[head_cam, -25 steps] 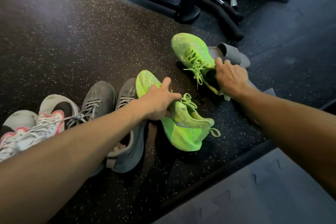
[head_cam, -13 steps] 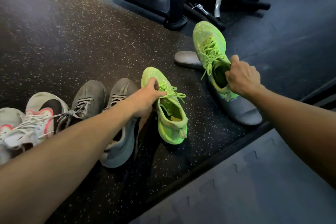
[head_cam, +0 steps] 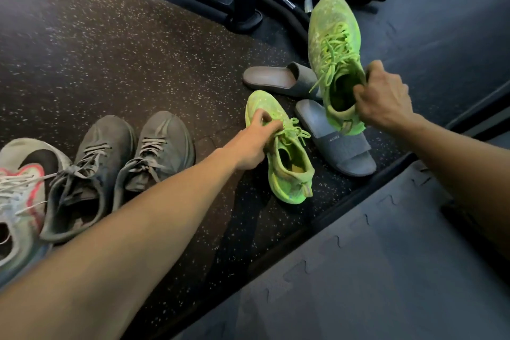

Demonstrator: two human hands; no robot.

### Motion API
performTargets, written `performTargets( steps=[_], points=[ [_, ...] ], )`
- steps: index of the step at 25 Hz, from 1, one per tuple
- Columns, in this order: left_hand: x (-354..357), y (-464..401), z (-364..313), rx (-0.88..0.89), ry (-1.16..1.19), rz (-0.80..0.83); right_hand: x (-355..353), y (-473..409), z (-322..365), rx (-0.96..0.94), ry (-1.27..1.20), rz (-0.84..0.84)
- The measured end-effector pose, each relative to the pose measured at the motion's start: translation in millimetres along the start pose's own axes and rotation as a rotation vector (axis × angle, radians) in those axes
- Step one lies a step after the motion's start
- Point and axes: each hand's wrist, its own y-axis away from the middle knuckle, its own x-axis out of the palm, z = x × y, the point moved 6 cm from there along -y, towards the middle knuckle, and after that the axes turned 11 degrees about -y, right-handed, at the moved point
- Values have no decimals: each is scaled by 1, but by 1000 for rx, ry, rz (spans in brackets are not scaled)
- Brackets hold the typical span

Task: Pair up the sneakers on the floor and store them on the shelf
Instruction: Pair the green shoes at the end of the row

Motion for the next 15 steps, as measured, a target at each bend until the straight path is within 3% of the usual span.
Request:
performTargets(
  steps=[2, 7, 10, 13, 15],
  points=[
    [-9, 3, 4, -43, 142, -46, -4, 5, 6, -16, -33, -10],
    [-76, 26, 37, -250, 377, -336, 0, 22, 52, -64, -176, -30],
    [-116, 39, 33, -201, 556, -338, 11, 34, 87, -109, -263, -2],
    [-141, 50, 21, -136, 422, -287, 20, 48, 119, -167, -301, 44],
    [-150, 59, 24, -199, 299, -314, 25, 58, 137, -219, -323, 69]
  ],
)
